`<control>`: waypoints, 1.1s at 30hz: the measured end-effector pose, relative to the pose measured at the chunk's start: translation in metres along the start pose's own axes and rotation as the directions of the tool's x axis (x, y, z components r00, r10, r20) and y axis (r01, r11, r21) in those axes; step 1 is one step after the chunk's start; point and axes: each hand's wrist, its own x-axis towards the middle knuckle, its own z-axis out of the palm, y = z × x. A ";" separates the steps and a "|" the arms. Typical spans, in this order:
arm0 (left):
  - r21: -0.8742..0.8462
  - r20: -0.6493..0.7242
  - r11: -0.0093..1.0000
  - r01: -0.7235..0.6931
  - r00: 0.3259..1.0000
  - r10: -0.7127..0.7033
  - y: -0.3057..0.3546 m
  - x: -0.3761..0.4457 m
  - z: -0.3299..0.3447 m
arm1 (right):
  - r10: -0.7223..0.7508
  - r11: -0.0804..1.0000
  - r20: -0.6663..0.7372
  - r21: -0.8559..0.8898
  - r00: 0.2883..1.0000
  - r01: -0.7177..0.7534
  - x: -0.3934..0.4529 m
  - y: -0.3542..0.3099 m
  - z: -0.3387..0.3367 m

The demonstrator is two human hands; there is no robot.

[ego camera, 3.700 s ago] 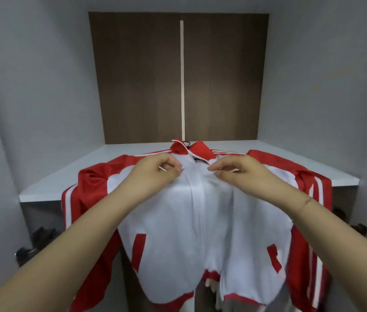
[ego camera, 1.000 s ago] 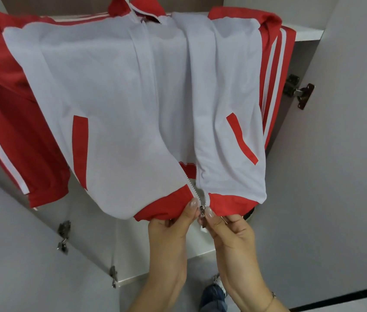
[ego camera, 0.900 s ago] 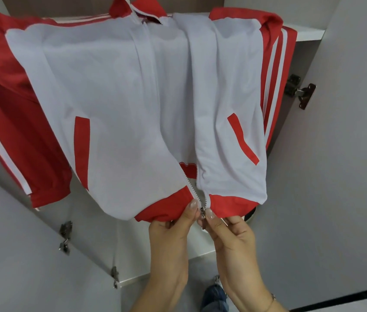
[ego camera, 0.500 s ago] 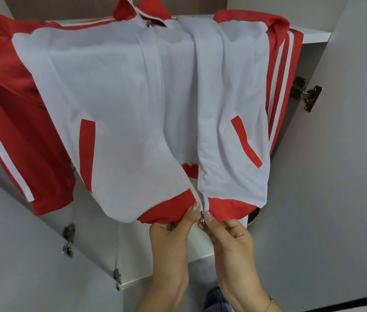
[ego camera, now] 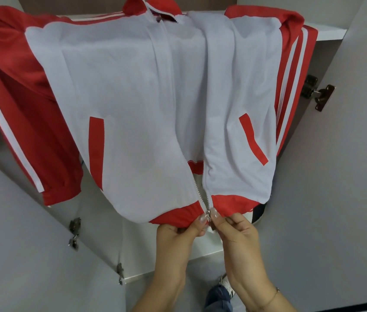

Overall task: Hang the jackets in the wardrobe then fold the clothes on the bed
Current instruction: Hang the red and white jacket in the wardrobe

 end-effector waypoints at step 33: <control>0.823 -0.014 0.541 -0.172 0.947 0.322 0.036 0.005 -0.075 | 0.097 0.808 0.558 -0.527 0.824 0.262 0.054 -0.147 0.087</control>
